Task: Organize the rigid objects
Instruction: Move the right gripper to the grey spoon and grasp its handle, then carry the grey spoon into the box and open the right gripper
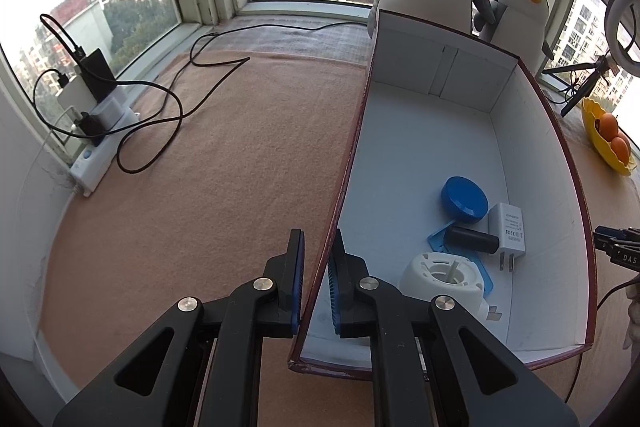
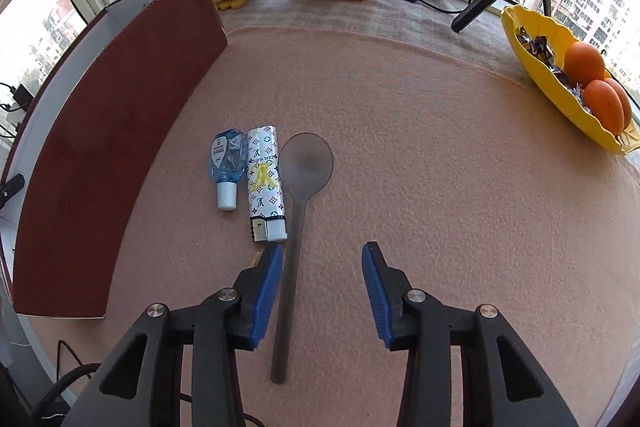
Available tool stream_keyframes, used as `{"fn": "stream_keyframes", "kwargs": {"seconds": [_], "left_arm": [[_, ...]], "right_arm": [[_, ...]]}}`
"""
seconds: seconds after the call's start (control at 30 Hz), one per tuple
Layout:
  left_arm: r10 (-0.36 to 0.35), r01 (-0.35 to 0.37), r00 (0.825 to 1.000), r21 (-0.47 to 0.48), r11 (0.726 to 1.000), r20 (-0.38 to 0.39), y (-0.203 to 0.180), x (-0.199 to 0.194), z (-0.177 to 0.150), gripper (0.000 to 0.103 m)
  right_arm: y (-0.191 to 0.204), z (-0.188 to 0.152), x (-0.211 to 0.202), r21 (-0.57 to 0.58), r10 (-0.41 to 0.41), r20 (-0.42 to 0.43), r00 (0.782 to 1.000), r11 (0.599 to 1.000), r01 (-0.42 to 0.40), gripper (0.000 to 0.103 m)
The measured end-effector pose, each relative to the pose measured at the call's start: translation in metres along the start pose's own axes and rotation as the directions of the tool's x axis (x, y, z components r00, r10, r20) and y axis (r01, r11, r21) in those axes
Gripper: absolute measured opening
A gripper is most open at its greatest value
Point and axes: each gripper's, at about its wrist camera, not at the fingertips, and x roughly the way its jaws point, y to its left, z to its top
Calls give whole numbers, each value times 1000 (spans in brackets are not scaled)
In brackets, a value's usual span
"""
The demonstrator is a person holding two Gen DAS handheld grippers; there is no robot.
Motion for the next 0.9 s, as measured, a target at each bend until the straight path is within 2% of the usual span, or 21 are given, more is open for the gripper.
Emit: {"fn": "stream_keyframes", "kwargs": {"seconds": [0.2,0.47,0.63,0.9], "left_arm": [[4,-4,1000,13,1000,-1,-4,-1,-1,17],[8,-8,1000,18,1000,-4,-5,-1,0,18],[8,-8,1000,16,1000,-5,-5,-2,0,18],[8,-8,1000,16,1000,-6,-5,-2,0,18]], "right_arm": [[10,-1,12,-42,-25,-27,999,999,24,33],[17,-2,21,-107,-66,-50,997,992,60,27],[3,-1,20,-72,-49,-60,997,996,44,11],[-27,-12,13,25,-25,-44,999,999,27,7]]}}
